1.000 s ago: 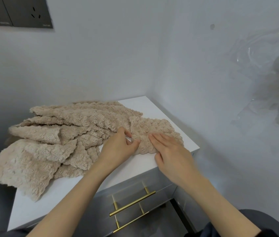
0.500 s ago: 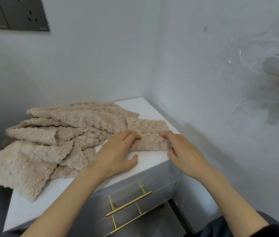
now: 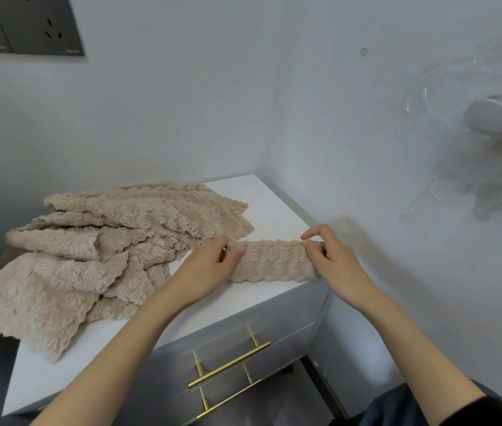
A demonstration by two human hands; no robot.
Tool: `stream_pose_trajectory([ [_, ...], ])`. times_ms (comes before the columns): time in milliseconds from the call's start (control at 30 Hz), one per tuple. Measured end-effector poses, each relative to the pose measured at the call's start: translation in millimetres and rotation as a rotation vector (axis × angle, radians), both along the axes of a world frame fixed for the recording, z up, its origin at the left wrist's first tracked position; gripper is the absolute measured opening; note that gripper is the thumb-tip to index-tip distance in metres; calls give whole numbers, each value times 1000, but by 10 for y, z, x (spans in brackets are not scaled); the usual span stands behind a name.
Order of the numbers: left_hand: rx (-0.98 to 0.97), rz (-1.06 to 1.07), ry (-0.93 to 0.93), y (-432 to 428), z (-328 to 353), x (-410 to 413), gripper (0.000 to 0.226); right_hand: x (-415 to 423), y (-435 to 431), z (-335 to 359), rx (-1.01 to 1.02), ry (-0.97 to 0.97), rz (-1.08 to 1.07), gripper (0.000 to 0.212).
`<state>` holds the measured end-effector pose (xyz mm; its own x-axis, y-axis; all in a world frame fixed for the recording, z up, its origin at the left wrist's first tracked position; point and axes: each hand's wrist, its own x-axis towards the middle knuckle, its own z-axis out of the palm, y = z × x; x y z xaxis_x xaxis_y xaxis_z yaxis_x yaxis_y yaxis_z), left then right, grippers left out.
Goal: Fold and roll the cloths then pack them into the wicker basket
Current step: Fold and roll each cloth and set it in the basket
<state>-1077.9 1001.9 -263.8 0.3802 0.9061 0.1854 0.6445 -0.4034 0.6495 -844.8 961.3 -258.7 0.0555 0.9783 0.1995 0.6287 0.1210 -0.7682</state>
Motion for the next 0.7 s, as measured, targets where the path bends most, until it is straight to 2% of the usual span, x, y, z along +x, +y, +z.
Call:
stream_pose_trajectory([
  [133,-49,99,15,21,-11,26,40,-52,49,-55,28,-66,-72,5],
  [300,39,237,165,1,-36,45,36,-139,95,-102,104,-191,-199,12],
  [367,57,258,167,5,-49,41,36,-151,92,-80,96,-228,-212,18],
  [467,19,205,134,13,-63,56,39,-184,99,-25,110,-214,-102,31],
  [533,-36,175,121,24,-65,69,44,-240,93,-12,50,-201,4,35],
  [600,-118,165,90,31,-68,76,46,-258,73,-26,-61,-301,57,47],
  [700,-167,123,27,17,-53,64,45,-219,41,16,-111,-404,70,57],
])
